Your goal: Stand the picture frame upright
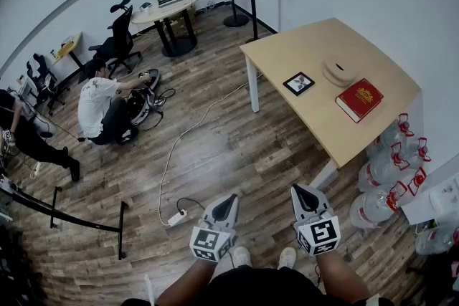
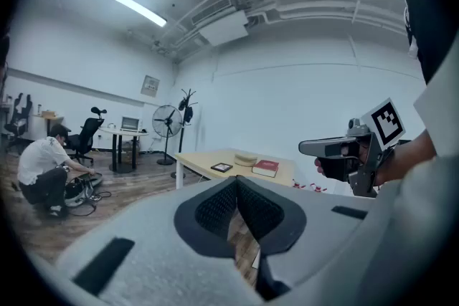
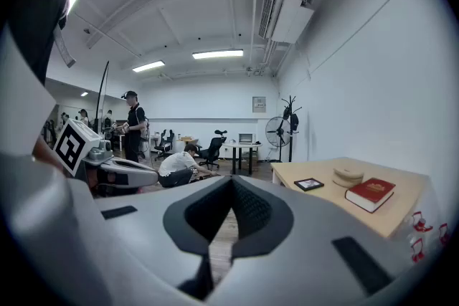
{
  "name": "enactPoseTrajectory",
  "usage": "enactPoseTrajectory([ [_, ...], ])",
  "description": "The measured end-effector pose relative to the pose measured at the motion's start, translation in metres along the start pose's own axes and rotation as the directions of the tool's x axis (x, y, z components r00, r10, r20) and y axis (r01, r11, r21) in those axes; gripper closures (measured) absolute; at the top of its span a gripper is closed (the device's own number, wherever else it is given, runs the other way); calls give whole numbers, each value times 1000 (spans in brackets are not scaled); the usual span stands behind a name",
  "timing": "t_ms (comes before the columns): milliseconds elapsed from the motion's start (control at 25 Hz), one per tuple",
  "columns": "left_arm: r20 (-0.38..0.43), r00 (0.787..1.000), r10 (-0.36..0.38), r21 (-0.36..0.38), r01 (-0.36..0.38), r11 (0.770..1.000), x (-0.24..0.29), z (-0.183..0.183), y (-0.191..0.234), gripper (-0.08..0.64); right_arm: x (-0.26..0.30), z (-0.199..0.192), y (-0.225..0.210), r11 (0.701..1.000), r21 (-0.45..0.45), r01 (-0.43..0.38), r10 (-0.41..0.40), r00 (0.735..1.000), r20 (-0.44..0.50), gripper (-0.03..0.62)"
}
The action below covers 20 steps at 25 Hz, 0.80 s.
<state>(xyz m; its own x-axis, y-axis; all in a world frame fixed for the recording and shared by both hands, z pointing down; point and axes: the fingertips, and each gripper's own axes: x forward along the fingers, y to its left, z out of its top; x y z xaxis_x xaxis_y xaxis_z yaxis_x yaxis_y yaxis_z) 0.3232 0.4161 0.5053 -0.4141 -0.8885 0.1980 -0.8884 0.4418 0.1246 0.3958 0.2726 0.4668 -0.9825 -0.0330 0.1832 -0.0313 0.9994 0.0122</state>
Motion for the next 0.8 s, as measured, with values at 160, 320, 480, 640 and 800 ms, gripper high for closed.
enactPoseTrajectory([
  [160,5,1000,-14,24,14,1000,-11,5,9,560,3,8,9,1000,-22,19,-19,1000,17,583],
  [320,20,999,-30,54,29,998,-16,9,19,560,7,12,19,999,-35,31,-30,999,26,583],
  [480,35,998,-51,61,49,997,-22,18,31,559,12,22,31,998,-30,58,-56,997,57,583],
  [640,77,994,-73,103,65,993,-27,31,43,560,13,35,41,996,20,83,-85,989,117,583],
  [800,114,988,-99,144,82,986,-24,48,53,560,19,42,46,995,28,101,-104,984,142,583],
])
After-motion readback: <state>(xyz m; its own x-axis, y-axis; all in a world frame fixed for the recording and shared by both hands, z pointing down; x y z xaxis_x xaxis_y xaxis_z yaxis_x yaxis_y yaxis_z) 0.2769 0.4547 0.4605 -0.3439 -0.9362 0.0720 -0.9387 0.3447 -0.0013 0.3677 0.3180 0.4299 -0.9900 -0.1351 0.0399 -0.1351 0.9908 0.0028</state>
